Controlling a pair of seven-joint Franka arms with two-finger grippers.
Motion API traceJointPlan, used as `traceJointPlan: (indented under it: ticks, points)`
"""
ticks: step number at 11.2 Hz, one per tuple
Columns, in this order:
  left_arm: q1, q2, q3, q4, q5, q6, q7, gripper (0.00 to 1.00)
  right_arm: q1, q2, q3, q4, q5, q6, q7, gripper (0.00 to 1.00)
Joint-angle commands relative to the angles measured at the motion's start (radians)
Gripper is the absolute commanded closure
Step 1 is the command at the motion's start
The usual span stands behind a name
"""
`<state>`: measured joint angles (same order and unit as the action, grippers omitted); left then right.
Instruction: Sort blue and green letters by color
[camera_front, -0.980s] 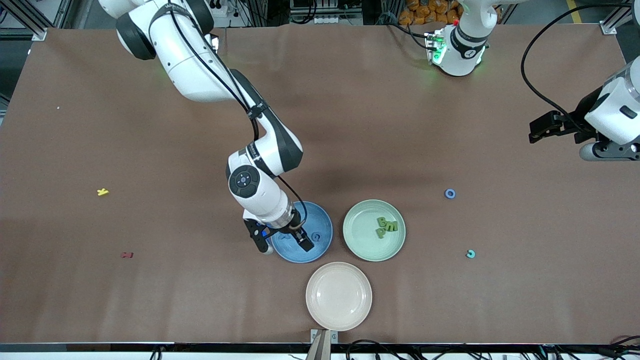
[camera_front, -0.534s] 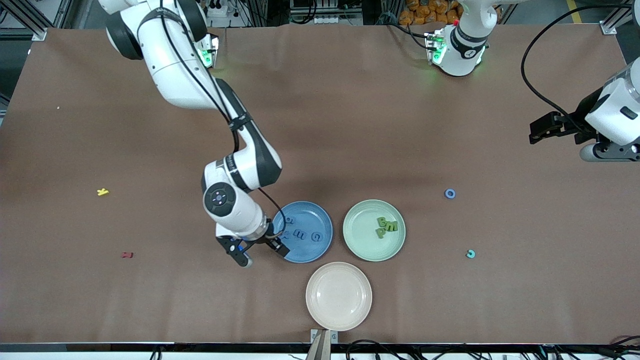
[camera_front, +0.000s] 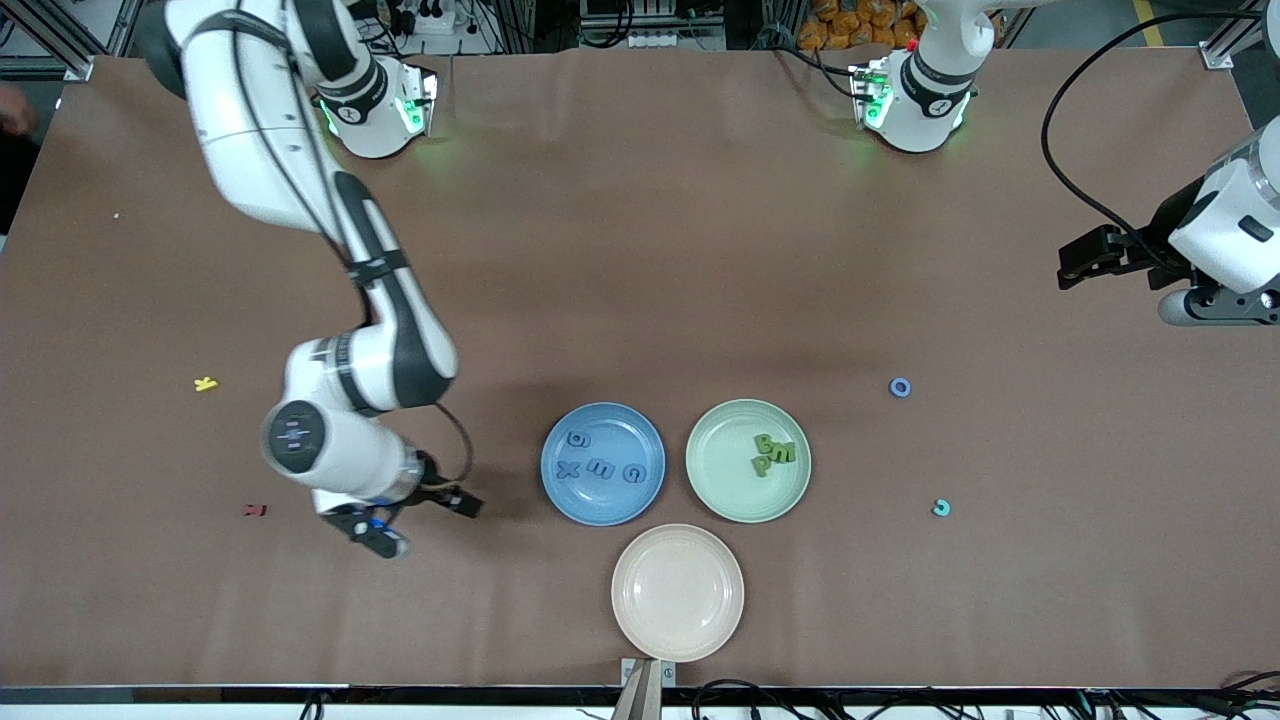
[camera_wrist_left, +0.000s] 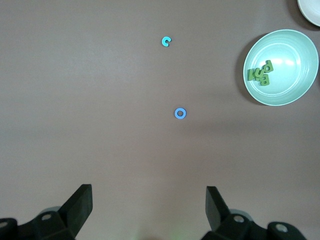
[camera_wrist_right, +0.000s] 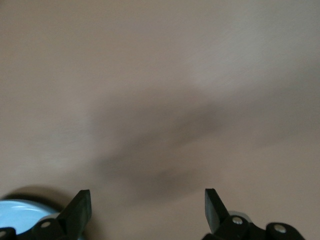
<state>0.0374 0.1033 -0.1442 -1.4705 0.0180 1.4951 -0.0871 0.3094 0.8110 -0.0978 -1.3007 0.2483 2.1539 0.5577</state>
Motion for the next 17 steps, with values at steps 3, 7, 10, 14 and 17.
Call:
traceJointPlan:
  ticks: [3, 7, 10, 14, 17]
  points:
    - [0.004, -0.004, 0.0, -0.007, -0.02, 0.01, -0.005, 0.0, -0.167, -0.324, 0.059, -0.386, -0.183, 0.012, -0.283, 0.0]
    - [0.004, 0.001, 0.0, -0.007, -0.02, 0.01, -0.005, 0.0, -0.229, -0.539, 0.093, -0.531, -0.225, -0.025, -0.384, 0.0]
    - [0.006, 0.001, -0.002, -0.007, -0.02, 0.011, -0.005, 0.0, -0.306, -0.695, 0.141, -0.529, -0.224, -0.207, -0.461, 0.0]
    - [0.006, 0.001, -0.002, -0.007, -0.02, 0.014, -0.005, 0.0, -0.312, -0.794, 0.142, -0.427, -0.225, -0.391, -0.521, 0.0]
    - [0.004, 0.001, -0.002, -0.008, -0.02, 0.014, -0.005, 0.0, -0.312, -0.796, 0.139, -0.28, -0.228, -0.535, -0.556, 0.0]
